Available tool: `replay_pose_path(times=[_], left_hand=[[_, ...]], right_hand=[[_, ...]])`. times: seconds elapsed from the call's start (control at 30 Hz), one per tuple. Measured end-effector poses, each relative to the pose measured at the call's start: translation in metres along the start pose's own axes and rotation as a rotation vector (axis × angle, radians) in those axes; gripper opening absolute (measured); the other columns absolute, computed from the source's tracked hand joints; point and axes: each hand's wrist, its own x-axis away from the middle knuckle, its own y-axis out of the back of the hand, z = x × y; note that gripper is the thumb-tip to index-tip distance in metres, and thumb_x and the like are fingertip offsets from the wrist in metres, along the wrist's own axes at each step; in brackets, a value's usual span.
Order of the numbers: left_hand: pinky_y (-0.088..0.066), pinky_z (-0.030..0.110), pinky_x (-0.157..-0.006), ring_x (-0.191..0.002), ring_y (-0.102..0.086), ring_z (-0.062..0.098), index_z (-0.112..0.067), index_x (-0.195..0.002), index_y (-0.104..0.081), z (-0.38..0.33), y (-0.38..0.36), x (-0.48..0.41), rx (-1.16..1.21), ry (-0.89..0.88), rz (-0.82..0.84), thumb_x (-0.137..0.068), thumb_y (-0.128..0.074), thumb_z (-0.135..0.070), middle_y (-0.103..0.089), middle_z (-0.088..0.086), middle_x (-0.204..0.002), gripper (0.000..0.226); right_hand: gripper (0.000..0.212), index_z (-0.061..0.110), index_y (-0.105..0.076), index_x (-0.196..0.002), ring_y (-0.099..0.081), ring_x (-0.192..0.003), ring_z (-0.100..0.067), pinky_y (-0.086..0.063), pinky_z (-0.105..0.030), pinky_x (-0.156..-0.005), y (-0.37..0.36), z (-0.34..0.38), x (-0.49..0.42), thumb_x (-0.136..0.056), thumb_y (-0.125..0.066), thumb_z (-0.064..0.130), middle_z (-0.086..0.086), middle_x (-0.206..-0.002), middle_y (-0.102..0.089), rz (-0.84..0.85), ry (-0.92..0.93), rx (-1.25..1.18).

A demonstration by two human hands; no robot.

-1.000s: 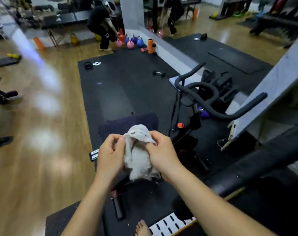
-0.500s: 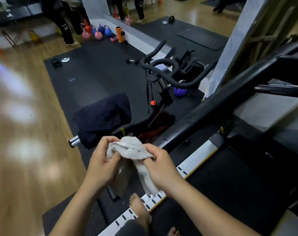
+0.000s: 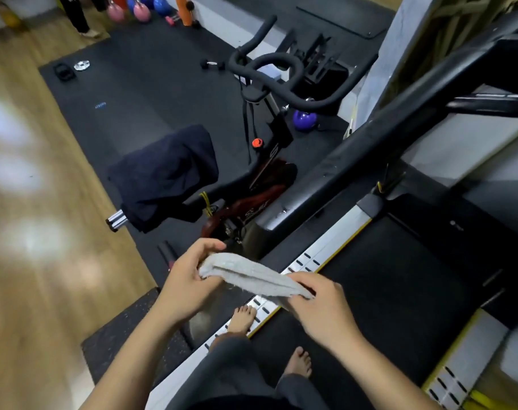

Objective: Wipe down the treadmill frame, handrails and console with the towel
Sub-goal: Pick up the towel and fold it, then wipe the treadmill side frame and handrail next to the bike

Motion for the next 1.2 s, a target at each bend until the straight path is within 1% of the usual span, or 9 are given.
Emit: replay_pose_path(times=[0.17, 0.37, 0.43, 0.53, 0.63, 0.8, 0.9, 1.03, 1.2], left_hand=[[-0.046, 0.016, -0.067, -0.076, -0.061, 0.005, -0.022, -0.09, -0.063, 0.016, -0.017, -0.038, 0.006, 0.047, -0.014, -0.077, -0.058, 0.01, -0.067, -0.008, -0.087, 0.035], [-0.045, 0.016, -0.078, -0.091, -0.061, 0.001, -0.028, -0.089, -0.069, 0.02, -0.026, -0.106, -0.037, -0.03, -0.034, -0.076, -0.06, 0.005, -0.067, -0.017, -0.091, 0.036], [-0.042, 0.026, -0.086, -0.096, -0.055, 0.007, -0.032, -0.092, -0.063, 0.021, -0.03, -0.131, -0.092, -0.034, -0.043, -0.074, -0.065, -0.008, -0.06, -0.017, -0.096, 0.03], [-0.029, 0.03, -0.095, -0.105, -0.034, 0.009, -0.027, -0.108, -0.052, 0.021, -0.041, -0.152, -0.238, 0.118, -0.06, -0.076, -0.069, -0.024, -0.039, -0.012, -0.111, 0.037], [-0.036, 0.023, -0.09, -0.106, -0.04, 0.01, -0.018, -0.11, -0.052, 0.02, -0.045, -0.144, -0.108, 0.08, -0.001, -0.083, -0.065, -0.012, -0.041, -0.007, -0.113, 0.031], [-0.035, 0.008, -0.094, -0.111, -0.053, -0.002, -0.012, -0.12, -0.064, 0.019, -0.037, -0.095, 0.13, -0.031, 0.233, -0.1, -0.051, -0.012, -0.065, -0.004, -0.122, 0.023], [-0.032, 0.022, -0.113, -0.134, -0.043, 0.002, -0.016, -0.142, -0.053, 0.023, -0.036, -0.085, 0.173, -0.035, 0.237, -0.097, -0.058, -0.02, -0.05, -0.006, -0.148, 0.045], [-0.041, 0.048, -0.11, -0.131, -0.051, 0.03, -0.011, -0.134, -0.059, 0.014, -0.049, -0.119, 0.273, 0.017, 0.365, -0.099, -0.048, -0.023, -0.057, 0.02, -0.138, 0.039], [-0.026, 0.029, -0.117, -0.143, -0.035, 0.012, -0.025, -0.153, -0.035, 0.012, -0.065, -0.154, 0.17, 0.048, 0.479, -0.102, -0.039, -0.012, -0.033, -0.008, -0.159, 0.053]], right_hand=[[0.027, 0.019, -0.076, -0.092, -0.064, -0.081, -0.007, -0.048, -0.014, -0.07, -0.014, -0.002, -0.018, -0.079, -0.068, -0.003, 0.01, -0.086, -0.066, -0.154, 0.026, -0.013], [0.026, 0.009, -0.075, -0.096, -0.063, -0.085, -0.007, -0.043, -0.008, -0.073, -0.009, 0.01, -0.059, -0.076, -0.068, -0.007, 0.001, -0.092, -0.065, -0.453, 0.014, 0.11], [0.021, 0.013, -0.075, -0.092, -0.061, -0.083, -0.004, -0.042, -0.007, -0.07, -0.013, 0.021, -0.073, -0.078, -0.071, -0.002, 0.004, -0.089, -0.064, -0.521, -0.023, 0.115], [0.023, 0.023, -0.068, -0.1, -0.055, -0.092, -0.004, -0.041, -0.014, -0.075, -0.021, 0.037, -0.081, -0.08, -0.075, 0.017, 0.007, -0.105, -0.057, -0.609, -0.199, 0.101], [0.056, 0.033, -0.048, -0.121, -0.043, -0.116, -0.012, -0.036, -0.025, -0.083, -0.029, 0.05, -0.076, -0.074, -0.079, 0.037, 0.004, -0.127, -0.042, -0.735, -0.492, 0.061], [0.049, 0.023, -0.047, -0.121, -0.058, -0.089, -0.011, -0.044, -0.024, -0.064, -0.038, 0.066, -0.08, -0.082, -0.074, 0.034, 0.002, -0.109, -0.056, -0.741, -0.809, -0.341], [0.02, 0.016, -0.061, -0.11, -0.066, -0.077, -0.005, -0.052, -0.024, -0.065, -0.049, 0.074, -0.08, -0.09, -0.063, 0.016, 0.007, -0.085, -0.069, -0.668, -0.76, -0.481], [0.021, 0.025, -0.055, -0.088, -0.059, -0.069, -0.011, -0.043, -0.016, -0.059, -0.058, 0.083, -0.084, -0.084, -0.065, 0.008, 0.002, -0.079, -0.062, -0.773, -0.573, -0.075], [0.024, 0.027, -0.057, -0.092, -0.051, -0.08, 0.01, -0.038, -0.003, -0.066, -0.055, 0.09, -0.098, -0.082, -0.068, 0.009, -0.001, -0.096, -0.052, -0.776, -0.31, 0.334]])
